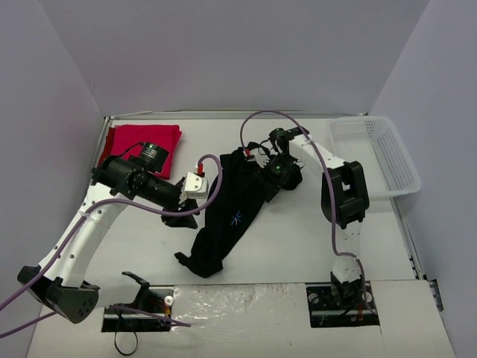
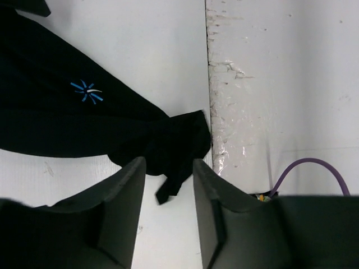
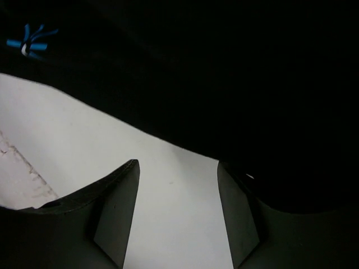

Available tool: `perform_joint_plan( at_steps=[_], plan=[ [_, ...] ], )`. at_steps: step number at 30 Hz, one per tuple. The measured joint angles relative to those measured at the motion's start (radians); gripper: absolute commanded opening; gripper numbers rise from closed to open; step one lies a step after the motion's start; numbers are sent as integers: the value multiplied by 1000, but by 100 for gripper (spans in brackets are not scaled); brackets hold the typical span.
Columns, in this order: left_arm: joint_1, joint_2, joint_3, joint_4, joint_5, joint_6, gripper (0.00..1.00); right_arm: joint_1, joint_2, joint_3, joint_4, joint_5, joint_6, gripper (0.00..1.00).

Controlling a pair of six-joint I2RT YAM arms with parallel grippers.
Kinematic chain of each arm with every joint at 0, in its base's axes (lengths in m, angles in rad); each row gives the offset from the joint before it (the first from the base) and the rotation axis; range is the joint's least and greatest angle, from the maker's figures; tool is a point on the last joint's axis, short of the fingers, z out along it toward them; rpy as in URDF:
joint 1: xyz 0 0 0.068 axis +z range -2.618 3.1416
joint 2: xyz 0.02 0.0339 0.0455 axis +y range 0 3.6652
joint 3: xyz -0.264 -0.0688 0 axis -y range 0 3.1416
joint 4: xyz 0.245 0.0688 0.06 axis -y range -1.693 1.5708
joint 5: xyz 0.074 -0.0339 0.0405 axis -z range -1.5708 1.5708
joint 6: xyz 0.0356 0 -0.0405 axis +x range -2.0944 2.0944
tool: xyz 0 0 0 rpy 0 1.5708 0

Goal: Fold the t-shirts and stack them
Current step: Flatten out the tshirt

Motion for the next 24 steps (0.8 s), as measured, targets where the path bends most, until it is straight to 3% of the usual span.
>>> perform_joint_plan(
  at_steps=[4,7,16,17,19,20,21,24],
  plan=[
    [0,-3,-13,0,-15,14,47,0,122,124,2,8,4,57],
    [0,-7,-16,0,-33,21,31,0,169,187,2,24,11,59],
    [18,-49,-68,3,-102,-24,33,0,234,290,4,77,16,60],
    [25,-55,-84,11,-120,-51,37,0,235,292,4,78,15,56],
    [42,-61,-122,54,-166,-121,41,0,236,292,4,79,13,26],
    [57,-53,-133,85,-183,-153,48,0,236,293,5,80,12,7],
    [80,-33,-136,122,-191,-191,48,0,236,293,5,80,11,0],
    [150,57,-133,265,-187,-289,50,-3,235,278,11,82,10,0]
  ],
)
